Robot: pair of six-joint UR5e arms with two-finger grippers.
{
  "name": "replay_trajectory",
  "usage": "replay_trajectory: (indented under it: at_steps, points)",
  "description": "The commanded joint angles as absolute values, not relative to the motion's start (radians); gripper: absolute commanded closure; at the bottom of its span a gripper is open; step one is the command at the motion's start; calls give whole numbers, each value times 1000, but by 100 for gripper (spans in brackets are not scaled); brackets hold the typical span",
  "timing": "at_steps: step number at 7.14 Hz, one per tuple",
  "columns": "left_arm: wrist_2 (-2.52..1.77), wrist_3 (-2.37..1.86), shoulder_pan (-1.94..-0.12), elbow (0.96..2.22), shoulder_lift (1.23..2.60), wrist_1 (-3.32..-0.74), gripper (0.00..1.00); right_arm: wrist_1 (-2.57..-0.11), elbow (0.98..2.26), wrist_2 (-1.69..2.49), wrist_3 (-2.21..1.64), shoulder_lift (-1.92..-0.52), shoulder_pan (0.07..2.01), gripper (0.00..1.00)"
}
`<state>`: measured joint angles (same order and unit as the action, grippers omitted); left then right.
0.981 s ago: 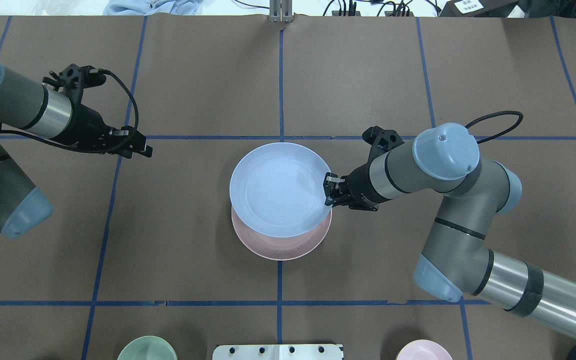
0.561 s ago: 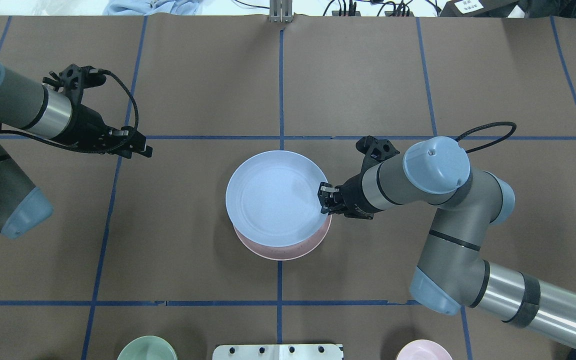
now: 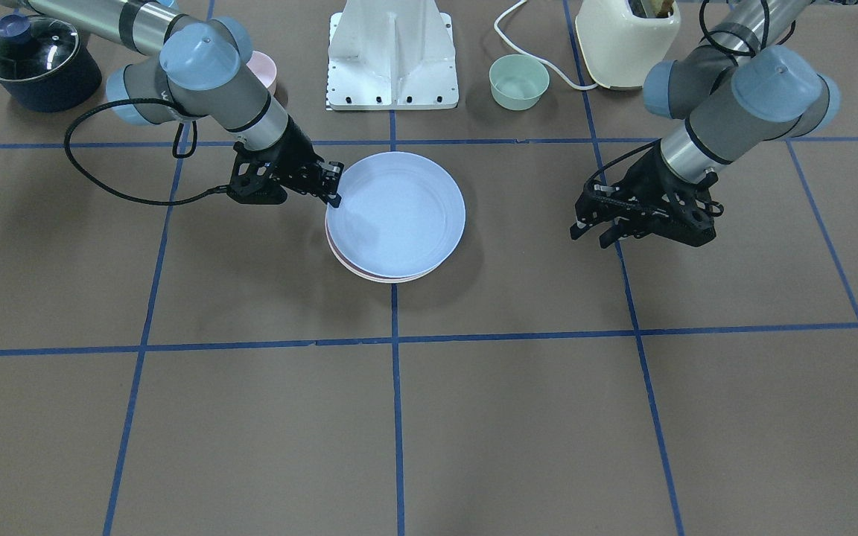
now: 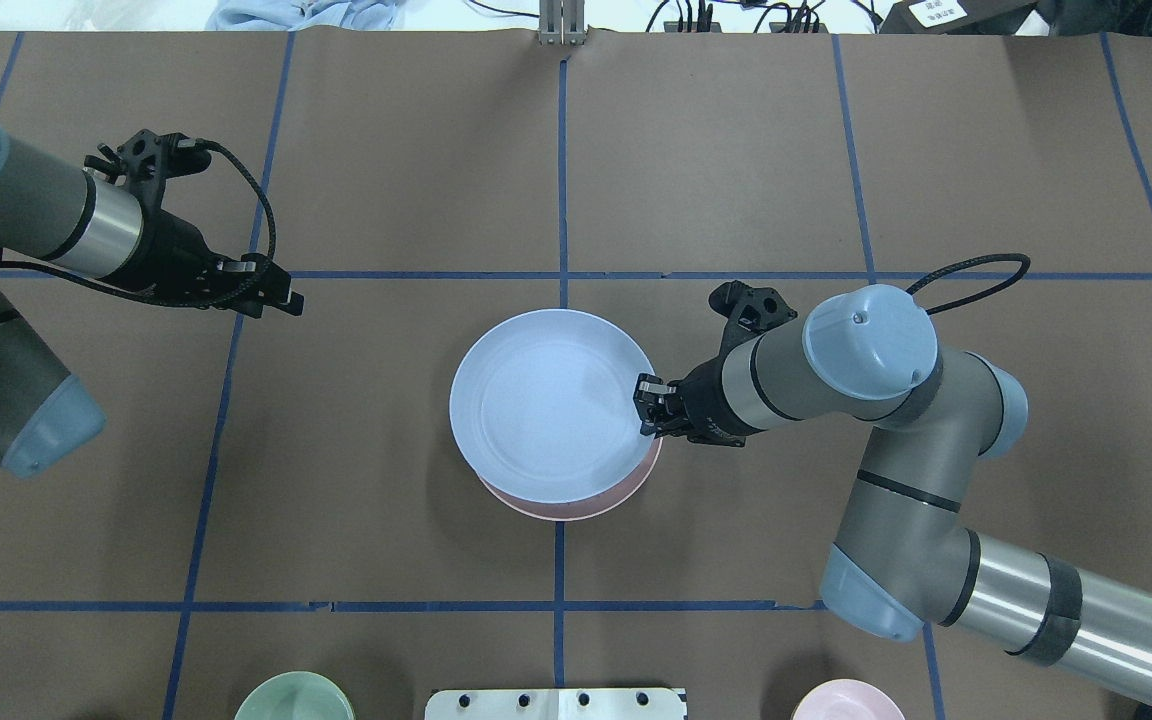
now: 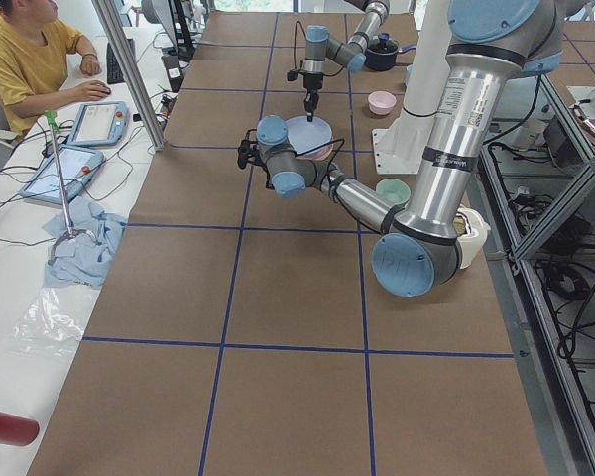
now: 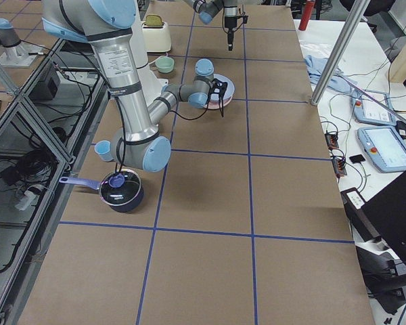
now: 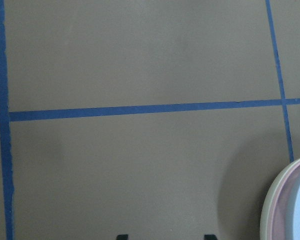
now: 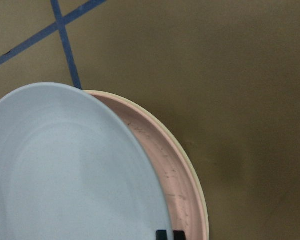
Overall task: Stack three plates with pink and blue
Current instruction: 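Carry the light blue plate with the right gripper onto the pink plate, then open the right gripper and withdraw it from the plate stack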
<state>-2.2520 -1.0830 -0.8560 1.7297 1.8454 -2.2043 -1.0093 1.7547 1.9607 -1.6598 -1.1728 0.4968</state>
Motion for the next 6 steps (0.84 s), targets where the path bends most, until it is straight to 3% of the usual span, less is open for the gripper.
replay_trajectory:
  at_steps: [1,3,6]
  points:
    - [-2252,-1083,-856,1730,1845,-2204,40,-1008,1755,1957,-1663,-1175,502,0]
    - [-2253,-1085,-856,1730,1847,-2204,40,-1008,1779,1960,-1661,-1186,506,0]
    - [-2253,-945,-889,1732,1816,-2203,40,-1009,1865,1991,-1646,-1325,613,0]
